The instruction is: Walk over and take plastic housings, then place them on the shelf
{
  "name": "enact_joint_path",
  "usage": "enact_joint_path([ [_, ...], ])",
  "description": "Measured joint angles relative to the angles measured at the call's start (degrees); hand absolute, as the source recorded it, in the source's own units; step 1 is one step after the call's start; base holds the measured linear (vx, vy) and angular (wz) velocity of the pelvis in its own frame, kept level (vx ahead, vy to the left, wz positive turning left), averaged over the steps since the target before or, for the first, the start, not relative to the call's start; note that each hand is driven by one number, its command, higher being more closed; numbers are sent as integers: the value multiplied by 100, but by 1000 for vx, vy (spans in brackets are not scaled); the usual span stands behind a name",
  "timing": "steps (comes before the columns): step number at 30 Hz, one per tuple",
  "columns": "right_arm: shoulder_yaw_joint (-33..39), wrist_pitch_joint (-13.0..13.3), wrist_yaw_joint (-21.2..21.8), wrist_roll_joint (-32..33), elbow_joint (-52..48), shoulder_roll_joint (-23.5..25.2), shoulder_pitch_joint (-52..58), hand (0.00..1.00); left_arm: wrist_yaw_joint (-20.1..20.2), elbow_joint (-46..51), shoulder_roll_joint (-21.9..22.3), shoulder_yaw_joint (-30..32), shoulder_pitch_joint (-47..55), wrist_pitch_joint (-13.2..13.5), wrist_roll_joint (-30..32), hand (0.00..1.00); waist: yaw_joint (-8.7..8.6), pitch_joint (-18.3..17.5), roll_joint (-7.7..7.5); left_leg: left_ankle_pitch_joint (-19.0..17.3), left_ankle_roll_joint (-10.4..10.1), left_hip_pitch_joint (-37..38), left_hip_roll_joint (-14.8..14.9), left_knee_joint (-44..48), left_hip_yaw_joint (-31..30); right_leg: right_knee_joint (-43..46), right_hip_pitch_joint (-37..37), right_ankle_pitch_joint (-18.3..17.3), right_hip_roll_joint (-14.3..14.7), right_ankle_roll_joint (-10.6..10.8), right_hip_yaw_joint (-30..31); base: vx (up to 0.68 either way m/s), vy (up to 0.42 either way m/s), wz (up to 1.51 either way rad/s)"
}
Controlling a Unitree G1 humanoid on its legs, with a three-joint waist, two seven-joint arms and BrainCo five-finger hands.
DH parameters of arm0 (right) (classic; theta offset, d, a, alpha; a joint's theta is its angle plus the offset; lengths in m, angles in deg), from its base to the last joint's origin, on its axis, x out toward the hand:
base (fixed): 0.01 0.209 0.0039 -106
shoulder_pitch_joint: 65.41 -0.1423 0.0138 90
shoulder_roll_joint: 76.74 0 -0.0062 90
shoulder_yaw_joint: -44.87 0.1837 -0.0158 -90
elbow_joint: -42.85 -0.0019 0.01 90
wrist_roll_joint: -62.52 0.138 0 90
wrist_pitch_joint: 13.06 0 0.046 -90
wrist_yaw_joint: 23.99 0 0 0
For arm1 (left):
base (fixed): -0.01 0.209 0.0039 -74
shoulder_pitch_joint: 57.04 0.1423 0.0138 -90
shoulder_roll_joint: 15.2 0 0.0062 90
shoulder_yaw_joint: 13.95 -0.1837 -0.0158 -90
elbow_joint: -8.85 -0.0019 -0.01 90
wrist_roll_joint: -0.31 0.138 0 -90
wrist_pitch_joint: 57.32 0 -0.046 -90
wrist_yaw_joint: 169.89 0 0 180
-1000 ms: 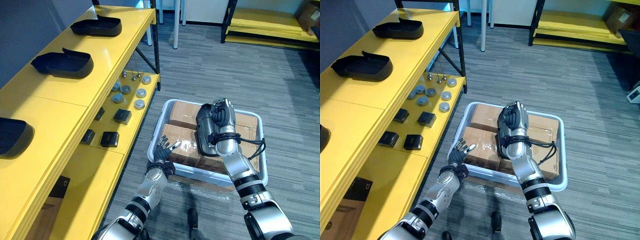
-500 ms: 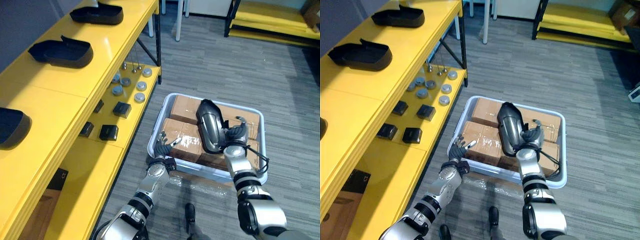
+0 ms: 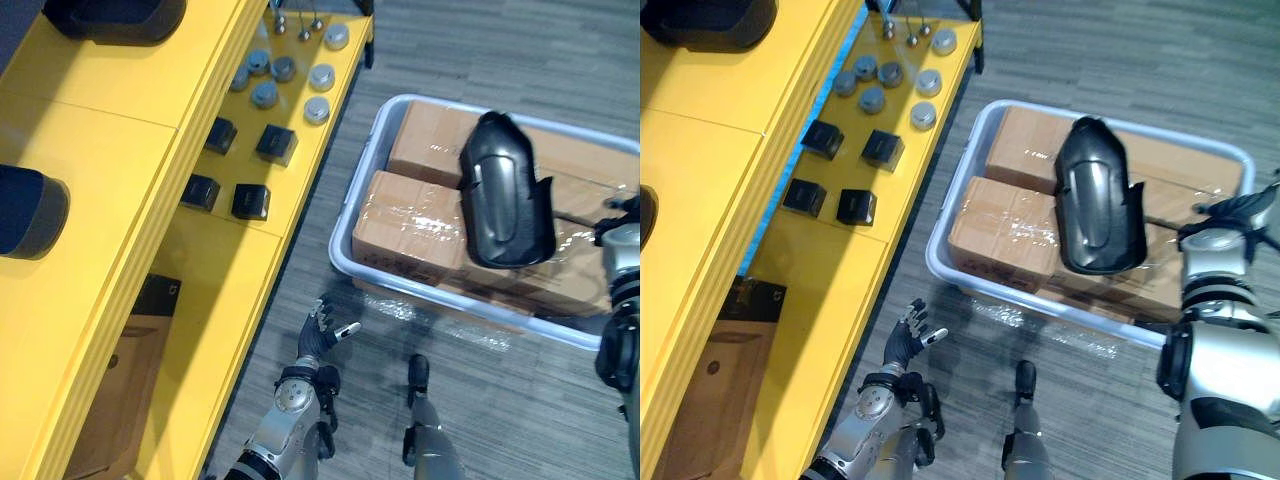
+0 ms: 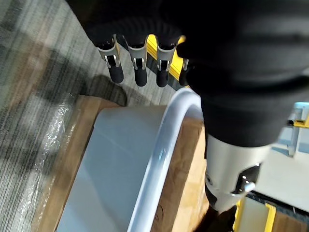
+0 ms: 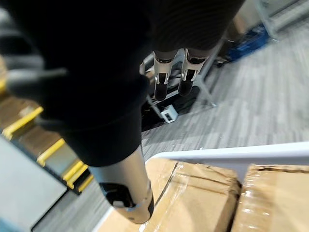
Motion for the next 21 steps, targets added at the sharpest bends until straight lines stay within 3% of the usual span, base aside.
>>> enact_joint_path([
  [7,-967,174,361,32,79,-335,-124,0,110,-17,84,15,102,47,3,0,129,93,234,277,107,-509,-209,-243,-248,175,-526,-9,-170,6,-203,0,23,22],
  [15,-1360,520,507,251,-216,-337,141,0,205,-58,164,21,98,92,3,0,270,97,243,426,139,-503,-296,-408,-302,278,-599,-16,-244,-1,-236,25,15,8],
  [21,-1354,527,506,257,-244,-337,270,0,208,-83,169,18,102,91,31,0,249,97,240,437,147,-383,-292,-388,-349,300,-455,-35,-240,-25,-272,55,-2,2],
])
